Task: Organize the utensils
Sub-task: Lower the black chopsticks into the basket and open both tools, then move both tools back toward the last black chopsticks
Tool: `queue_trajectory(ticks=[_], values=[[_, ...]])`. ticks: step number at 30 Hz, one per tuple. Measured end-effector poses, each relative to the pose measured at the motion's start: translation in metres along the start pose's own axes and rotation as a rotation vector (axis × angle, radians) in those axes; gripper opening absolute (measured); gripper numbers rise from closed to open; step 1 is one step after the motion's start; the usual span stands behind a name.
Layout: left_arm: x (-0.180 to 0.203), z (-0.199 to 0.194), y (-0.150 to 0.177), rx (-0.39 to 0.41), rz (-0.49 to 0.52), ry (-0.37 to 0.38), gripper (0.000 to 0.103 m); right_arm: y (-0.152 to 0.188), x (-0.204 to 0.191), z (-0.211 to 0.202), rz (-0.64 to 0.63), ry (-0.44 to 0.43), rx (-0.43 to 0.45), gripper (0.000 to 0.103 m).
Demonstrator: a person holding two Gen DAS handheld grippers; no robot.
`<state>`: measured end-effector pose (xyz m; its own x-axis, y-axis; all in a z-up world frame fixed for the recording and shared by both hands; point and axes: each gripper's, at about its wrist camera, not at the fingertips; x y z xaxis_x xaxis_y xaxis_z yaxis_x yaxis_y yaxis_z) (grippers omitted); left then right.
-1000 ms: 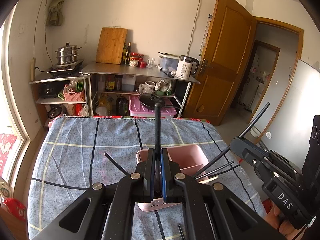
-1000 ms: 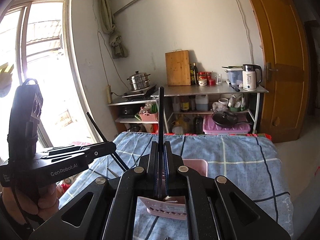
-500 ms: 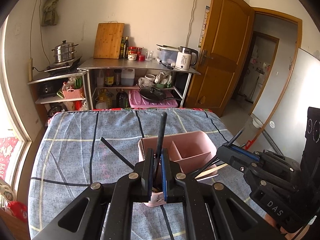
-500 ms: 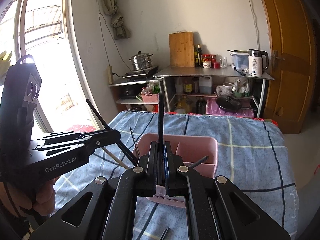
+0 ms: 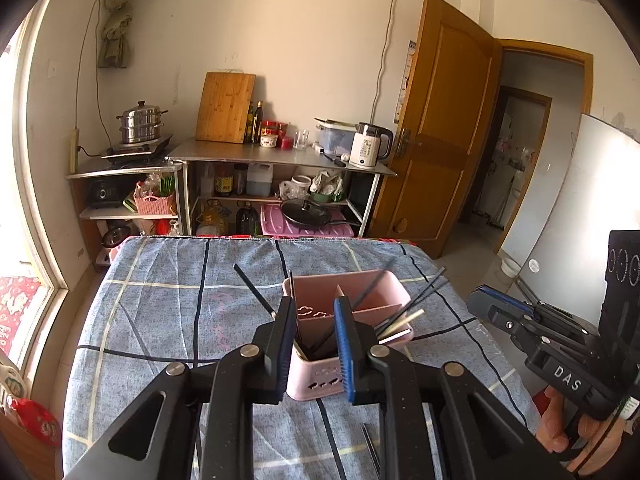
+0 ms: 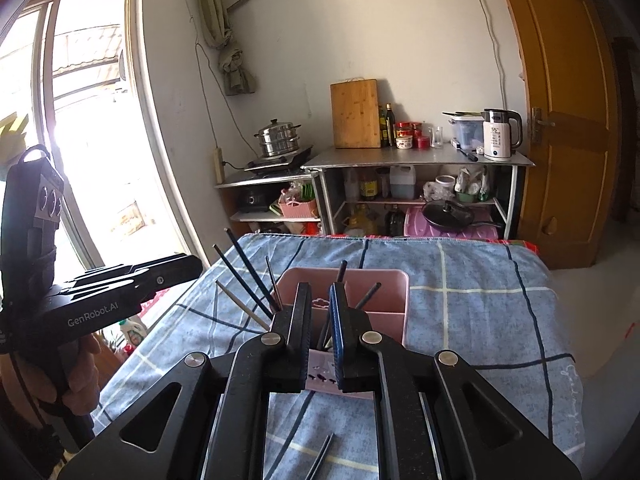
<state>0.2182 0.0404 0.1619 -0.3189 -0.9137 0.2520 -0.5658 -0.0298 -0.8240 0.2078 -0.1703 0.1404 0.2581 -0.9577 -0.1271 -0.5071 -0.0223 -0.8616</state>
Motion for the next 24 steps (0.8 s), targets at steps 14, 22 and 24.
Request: queue_trajectory(ticks=[14,22,24], values=[[0.019,-0.036,0.096,-0.031,-0.026,0.053,0.021,0.074,0.015,-0.046,0.050,0.030,-0.067,0.011],[0.026,-0.036,0.143,-0.086,-0.032,0.072,0.021,0.112,0.011,-0.050,0.051,0.024,-0.130,0.011],[0.027,-0.036,0.149,-0.096,-0.032,0.067,0.021,0.121,0.009,-0.050,0.053,0.021,-0.144,0.011]])
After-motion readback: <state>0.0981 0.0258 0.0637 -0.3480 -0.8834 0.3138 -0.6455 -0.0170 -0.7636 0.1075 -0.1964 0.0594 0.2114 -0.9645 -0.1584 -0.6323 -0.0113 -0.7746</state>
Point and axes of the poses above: each gripper's, at about its wrist camera, not at the fingertips, and z roughly the way its jaws point, x to its right, y to its underside, and after that the axes turned 8 degrees about y, right-handed
